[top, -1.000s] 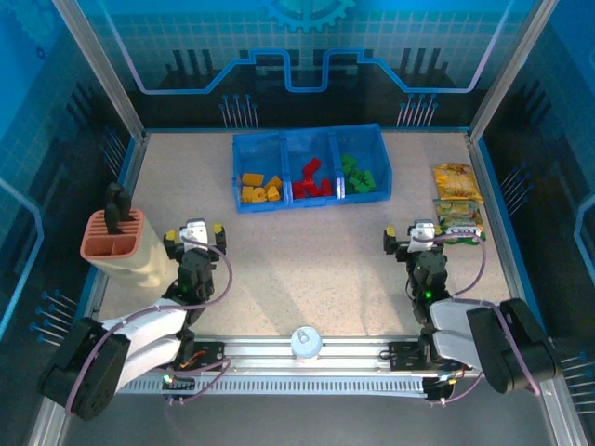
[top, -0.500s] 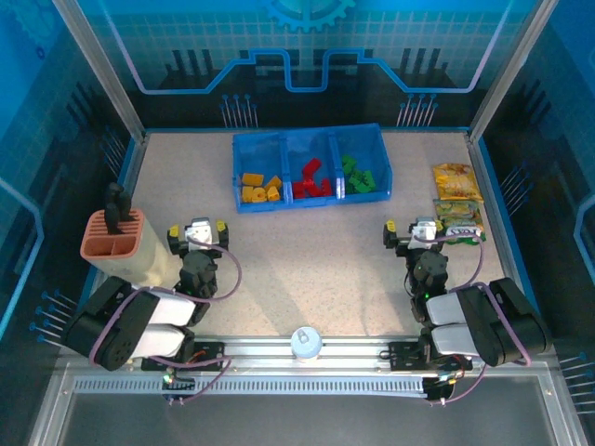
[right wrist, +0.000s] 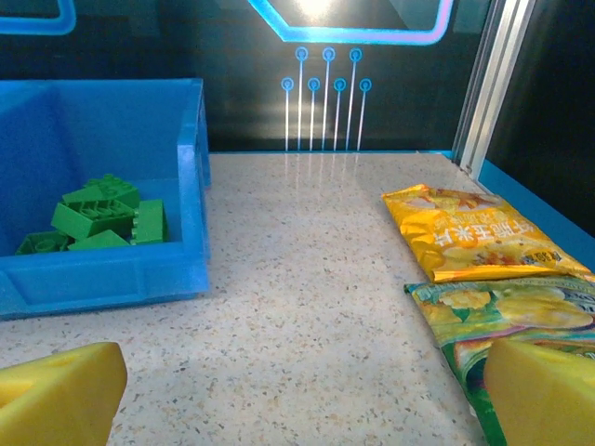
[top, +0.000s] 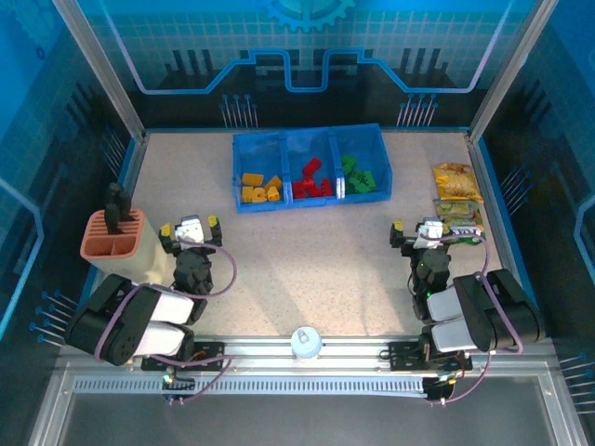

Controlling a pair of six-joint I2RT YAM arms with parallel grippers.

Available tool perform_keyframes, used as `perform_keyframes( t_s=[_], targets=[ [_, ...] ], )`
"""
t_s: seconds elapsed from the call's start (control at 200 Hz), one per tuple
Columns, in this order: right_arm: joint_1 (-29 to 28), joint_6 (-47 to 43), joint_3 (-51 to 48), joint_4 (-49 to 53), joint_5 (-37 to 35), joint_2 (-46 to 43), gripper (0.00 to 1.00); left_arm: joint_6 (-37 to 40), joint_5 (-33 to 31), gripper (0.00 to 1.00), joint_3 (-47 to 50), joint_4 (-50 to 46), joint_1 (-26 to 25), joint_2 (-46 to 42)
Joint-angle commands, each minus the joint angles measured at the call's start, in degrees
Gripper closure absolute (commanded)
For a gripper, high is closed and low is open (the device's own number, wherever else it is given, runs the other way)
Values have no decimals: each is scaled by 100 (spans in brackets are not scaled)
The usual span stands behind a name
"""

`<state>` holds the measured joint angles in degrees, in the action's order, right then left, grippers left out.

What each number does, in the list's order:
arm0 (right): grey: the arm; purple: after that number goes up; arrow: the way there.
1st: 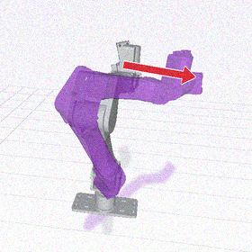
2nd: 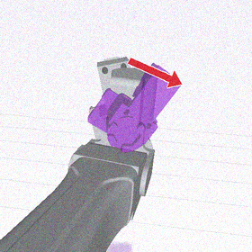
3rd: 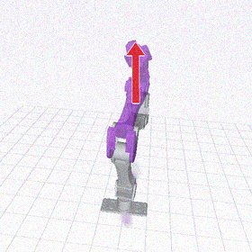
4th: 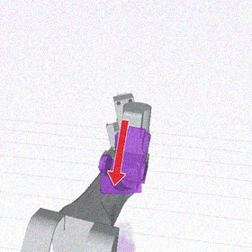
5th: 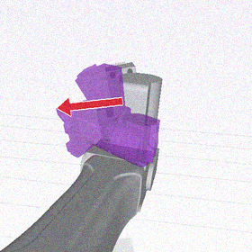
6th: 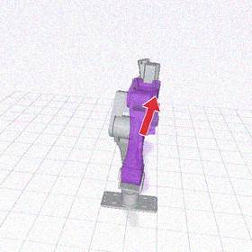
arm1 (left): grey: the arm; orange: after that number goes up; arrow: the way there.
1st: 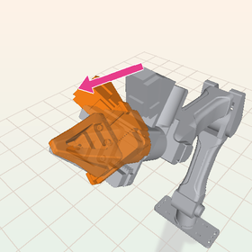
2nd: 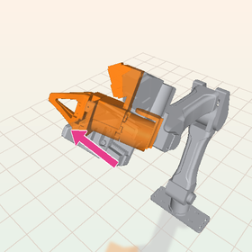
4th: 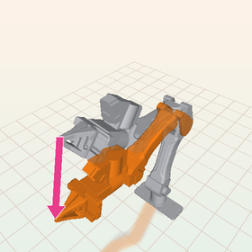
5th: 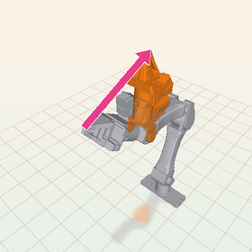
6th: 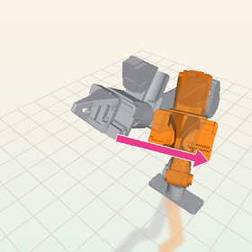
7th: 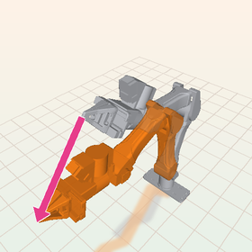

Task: Sort the legos into containers by color
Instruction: Reset both arms

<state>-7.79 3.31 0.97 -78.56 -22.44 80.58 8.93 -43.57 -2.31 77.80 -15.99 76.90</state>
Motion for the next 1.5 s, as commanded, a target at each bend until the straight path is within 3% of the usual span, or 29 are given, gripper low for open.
perform_keyframes(
  t_s=[0.0,0.475,0.59,0.82,0.98,1.126,1.391,1.496],
  targets=[
    [99,139,206,-308,-125,255,0,-367,278,1,95,251,87,-68],
    [-110,-612,584,-306,923,917,0,-486,681,1,-195,258,175,340],
    [-478,-988,755,-300,543,1084,0,-691,776,1,-270,253,434,520],
    [-493,-1001,763,-300,499,1100,0,-990,1085,1,-437,260,807,932],
    [-489,-1007,798,-298,442,1123,0,-727,1774,1,-489,253,808,1053],
    [-487,-1034,930,-271,314,1205,0,-241,2866,1,-727,261,779,1568],
    [-209,-542,1760,1701,87,850,0,-155,2721,1,-728,254,667,1565],
    [252,-101,2062,2559,628,740,0,-155,2716,1,-734,253,667,1565]
  ],
)
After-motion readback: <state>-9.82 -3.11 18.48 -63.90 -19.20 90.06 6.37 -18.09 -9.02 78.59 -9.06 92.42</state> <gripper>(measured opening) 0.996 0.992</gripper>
